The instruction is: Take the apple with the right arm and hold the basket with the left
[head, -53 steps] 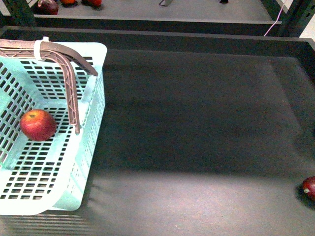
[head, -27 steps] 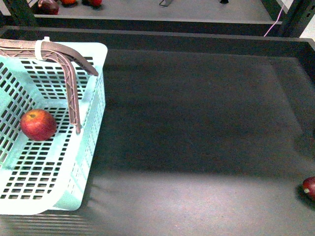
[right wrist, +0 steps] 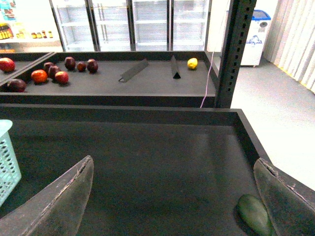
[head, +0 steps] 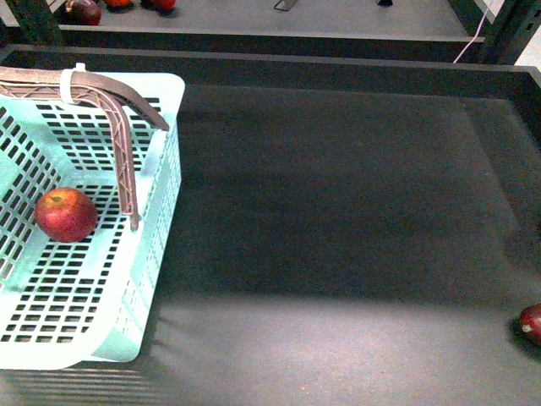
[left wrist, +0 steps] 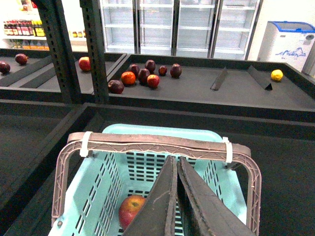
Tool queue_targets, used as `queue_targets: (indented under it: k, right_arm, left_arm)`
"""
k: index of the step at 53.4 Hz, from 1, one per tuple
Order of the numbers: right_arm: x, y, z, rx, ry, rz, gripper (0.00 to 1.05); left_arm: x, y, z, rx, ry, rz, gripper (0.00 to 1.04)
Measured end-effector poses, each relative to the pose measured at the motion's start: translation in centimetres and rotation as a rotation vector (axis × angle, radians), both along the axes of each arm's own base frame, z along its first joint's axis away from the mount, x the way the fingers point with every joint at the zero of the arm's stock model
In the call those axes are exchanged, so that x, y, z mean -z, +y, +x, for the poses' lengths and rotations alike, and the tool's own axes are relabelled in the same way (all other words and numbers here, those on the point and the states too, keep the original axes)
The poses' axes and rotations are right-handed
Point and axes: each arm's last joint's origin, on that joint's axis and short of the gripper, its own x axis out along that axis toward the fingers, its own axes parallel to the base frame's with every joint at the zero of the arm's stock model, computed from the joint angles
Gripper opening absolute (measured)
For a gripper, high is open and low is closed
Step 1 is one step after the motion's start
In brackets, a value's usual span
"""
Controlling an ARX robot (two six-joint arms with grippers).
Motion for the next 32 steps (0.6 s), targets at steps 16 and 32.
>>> queue_targets:
  k: [16, 32]
  right_arm:
    - [0.0, 0.0, 0.0, 0.0, 0.0, 0.0, 0.96]
    - [0.0, 0.0, 0.0, 0.0, 0.0, 0.0, 0.96]
  left_arm:
    - [-0.3, 0.0, -1.0, 0.0, -0.01, 0.0, 0.03]
    - [-0.3, 0.0, -1.7, 0.0, -0.011, 0.0, 0.03]
